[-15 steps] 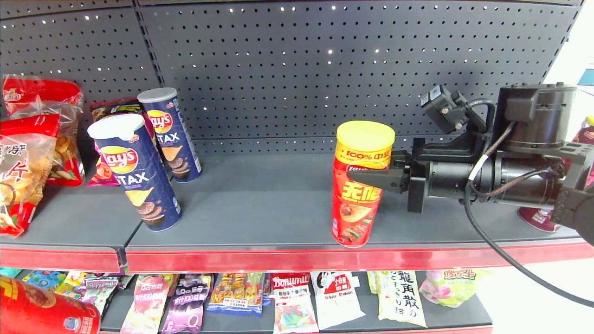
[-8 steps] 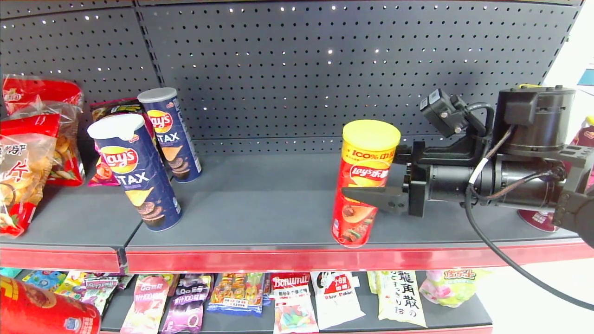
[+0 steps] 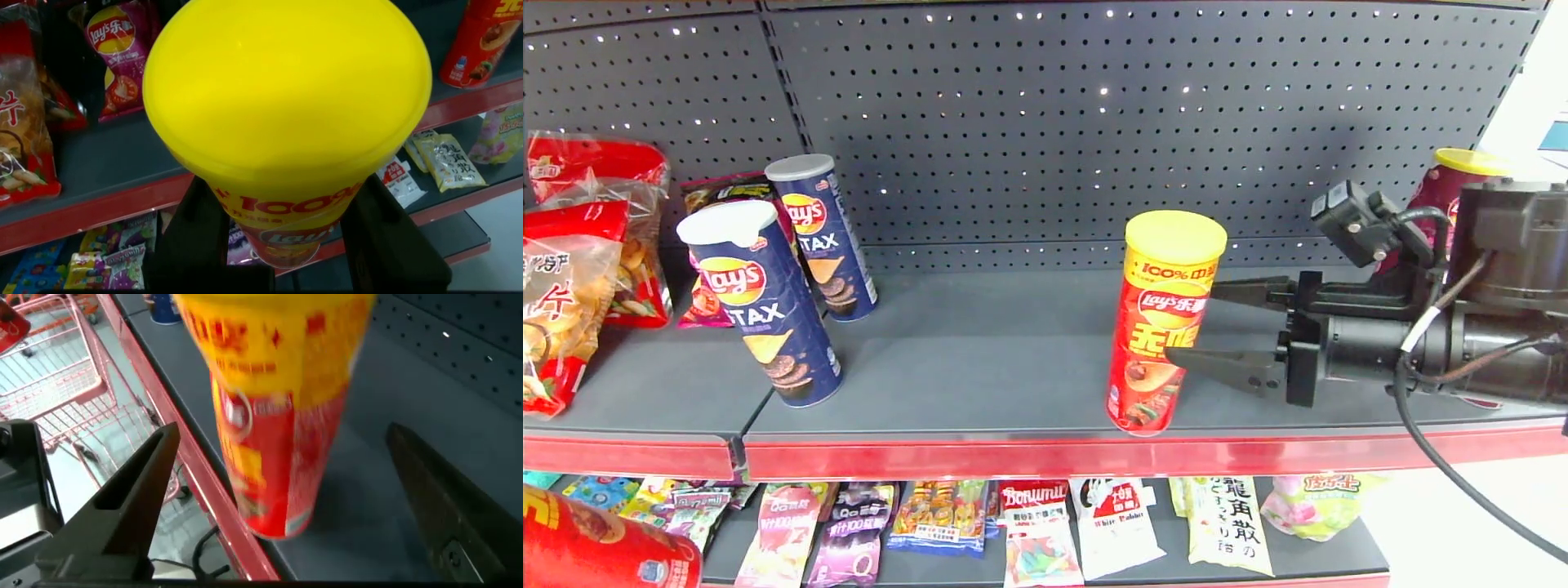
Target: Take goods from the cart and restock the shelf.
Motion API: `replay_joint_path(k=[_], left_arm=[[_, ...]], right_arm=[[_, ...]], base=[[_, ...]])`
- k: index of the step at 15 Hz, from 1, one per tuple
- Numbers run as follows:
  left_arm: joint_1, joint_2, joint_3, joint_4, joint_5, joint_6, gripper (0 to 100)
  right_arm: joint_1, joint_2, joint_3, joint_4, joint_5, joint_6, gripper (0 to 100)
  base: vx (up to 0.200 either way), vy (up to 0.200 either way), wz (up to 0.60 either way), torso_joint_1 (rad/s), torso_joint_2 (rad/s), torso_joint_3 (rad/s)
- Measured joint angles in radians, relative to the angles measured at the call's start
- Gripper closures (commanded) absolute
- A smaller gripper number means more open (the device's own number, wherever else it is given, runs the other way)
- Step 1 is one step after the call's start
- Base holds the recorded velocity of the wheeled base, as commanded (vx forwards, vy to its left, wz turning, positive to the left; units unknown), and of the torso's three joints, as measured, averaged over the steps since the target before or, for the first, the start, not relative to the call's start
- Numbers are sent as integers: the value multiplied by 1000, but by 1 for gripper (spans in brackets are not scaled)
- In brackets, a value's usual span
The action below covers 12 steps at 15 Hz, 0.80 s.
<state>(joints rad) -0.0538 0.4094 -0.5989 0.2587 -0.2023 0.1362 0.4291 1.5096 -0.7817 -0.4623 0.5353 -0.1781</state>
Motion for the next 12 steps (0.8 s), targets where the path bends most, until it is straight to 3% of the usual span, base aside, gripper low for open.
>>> replay_joint_path(k=[3,6,8,12], left_arm=[[0,5,1,0,-34,-1,100],[0,16,1,1,-58,-1,100],[0,32,-2,0,-68,-1,100],[0,90,-42,-3,-130,-1,100]], right_arm=[[-48,-146,132,8,-12,1,0],[-112,-400,312,59,-106,4,0],[-165,-613,399,171,-197,23,0],[-267,-1119,479,533,-388,64,0]], base=[[0,0,0,0,0,0],[0,0,0,0,0,0],[0,0,0,0,0,0],[0,0,0,0,0,0]])
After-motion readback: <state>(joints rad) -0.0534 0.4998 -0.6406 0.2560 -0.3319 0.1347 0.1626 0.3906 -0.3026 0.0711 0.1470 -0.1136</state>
